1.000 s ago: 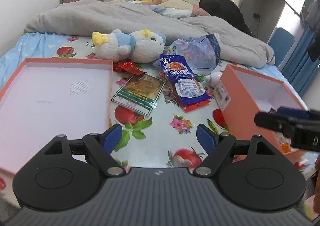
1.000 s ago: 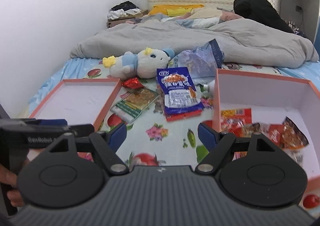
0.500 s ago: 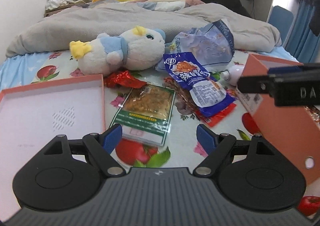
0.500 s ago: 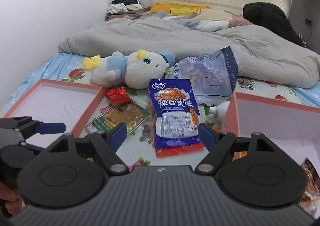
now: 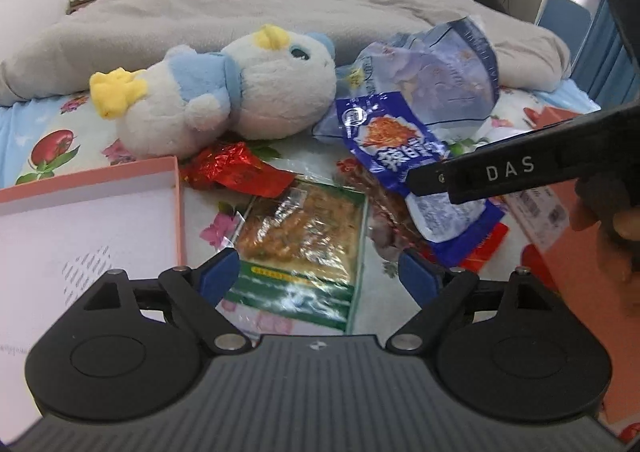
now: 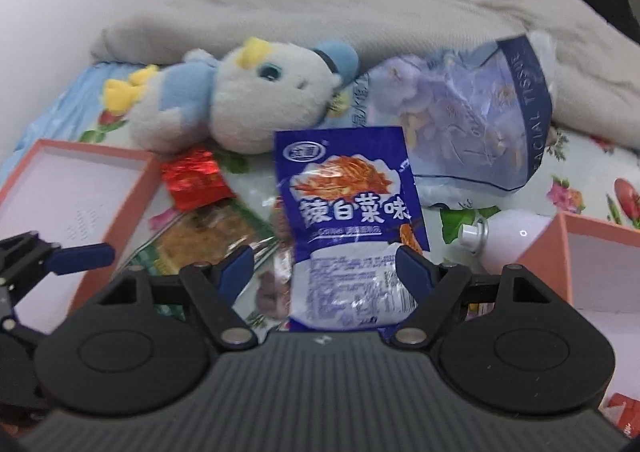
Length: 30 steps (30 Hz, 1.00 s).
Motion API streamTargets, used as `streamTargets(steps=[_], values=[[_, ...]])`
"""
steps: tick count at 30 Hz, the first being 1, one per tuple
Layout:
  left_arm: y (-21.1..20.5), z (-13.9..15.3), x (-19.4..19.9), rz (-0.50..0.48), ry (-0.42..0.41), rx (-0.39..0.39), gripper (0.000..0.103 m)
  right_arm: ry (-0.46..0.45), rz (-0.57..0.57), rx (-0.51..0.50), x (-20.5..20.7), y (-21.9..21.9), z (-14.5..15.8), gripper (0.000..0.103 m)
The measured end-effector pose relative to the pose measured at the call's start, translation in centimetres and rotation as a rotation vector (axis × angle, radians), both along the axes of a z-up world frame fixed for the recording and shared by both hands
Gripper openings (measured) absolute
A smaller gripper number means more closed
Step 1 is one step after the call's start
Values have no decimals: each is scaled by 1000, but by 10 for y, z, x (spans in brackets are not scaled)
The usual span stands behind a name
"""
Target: Organize snacks
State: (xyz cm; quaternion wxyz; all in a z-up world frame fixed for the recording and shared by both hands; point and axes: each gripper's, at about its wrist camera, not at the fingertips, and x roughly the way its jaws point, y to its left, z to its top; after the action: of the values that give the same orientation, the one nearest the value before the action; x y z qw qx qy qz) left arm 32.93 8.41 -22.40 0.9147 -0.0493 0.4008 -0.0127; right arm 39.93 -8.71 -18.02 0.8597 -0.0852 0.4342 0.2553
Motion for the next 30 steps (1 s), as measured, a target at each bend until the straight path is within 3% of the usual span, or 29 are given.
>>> streamTargets(steps=[10, 13, 16, 30], values=[[8, -23, 39, -54, 38, 37, 96, 109, -68, -52, 50, 2, -25, 80], [-7, -27, 37, -113, -9, 173, 99, 152, -58, -31, 58, 1, -30, 80], [-14, -30, 36, -170, -24, 215, 100, 170, -77, -13, 64, -2, -32, 83], [7, -44, 65, -60, 100, 92, 99, 195, -60, -20, 71, 3, -47, 86]])
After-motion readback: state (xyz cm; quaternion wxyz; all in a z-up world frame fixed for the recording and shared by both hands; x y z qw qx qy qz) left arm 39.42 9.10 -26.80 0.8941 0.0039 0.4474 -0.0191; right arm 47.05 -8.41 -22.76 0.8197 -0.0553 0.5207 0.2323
